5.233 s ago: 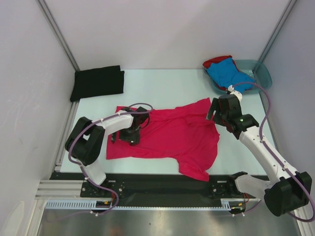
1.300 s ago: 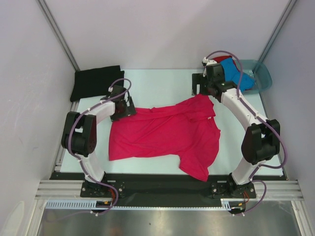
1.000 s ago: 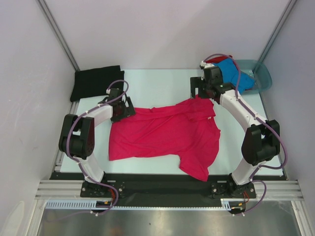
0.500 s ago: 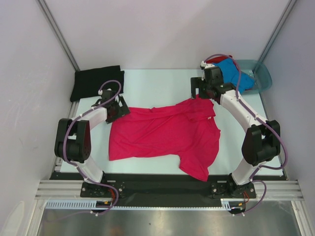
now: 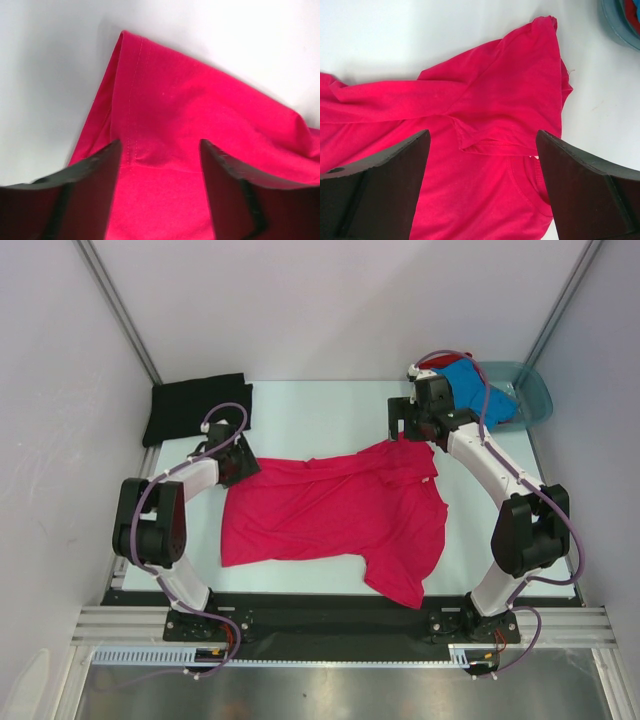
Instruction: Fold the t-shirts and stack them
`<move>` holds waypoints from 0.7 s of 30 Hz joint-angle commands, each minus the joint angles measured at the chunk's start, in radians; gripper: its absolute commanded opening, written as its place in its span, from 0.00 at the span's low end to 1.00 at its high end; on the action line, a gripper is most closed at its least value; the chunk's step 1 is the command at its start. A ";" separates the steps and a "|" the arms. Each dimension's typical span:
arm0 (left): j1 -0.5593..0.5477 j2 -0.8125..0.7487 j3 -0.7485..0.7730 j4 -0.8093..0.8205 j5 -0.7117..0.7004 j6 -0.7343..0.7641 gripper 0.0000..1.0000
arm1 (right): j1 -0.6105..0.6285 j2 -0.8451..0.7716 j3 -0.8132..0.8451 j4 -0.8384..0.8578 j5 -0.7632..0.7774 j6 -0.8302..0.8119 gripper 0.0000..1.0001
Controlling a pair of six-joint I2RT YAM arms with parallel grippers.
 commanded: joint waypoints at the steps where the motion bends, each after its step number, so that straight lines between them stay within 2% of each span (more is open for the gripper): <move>1: 0.010 0.008 -0.005 0.024 0.006 -0.002 0.74 | 0.000 -0.023 0.008 -0.001 0.009 -0.004 0.93; 14: 0.016 0.008 0.004 -0.025 -0.105 0.024 0.86 | 0.002 -0.014 0.007 -0.006 0.014 -0.012 0.93; 21: 0.017 0.048 0.012 -0.011 -0.059 0.018 0.80 | -0.001 -0.013 0.007 -0.006 0.019 -0.012 0.92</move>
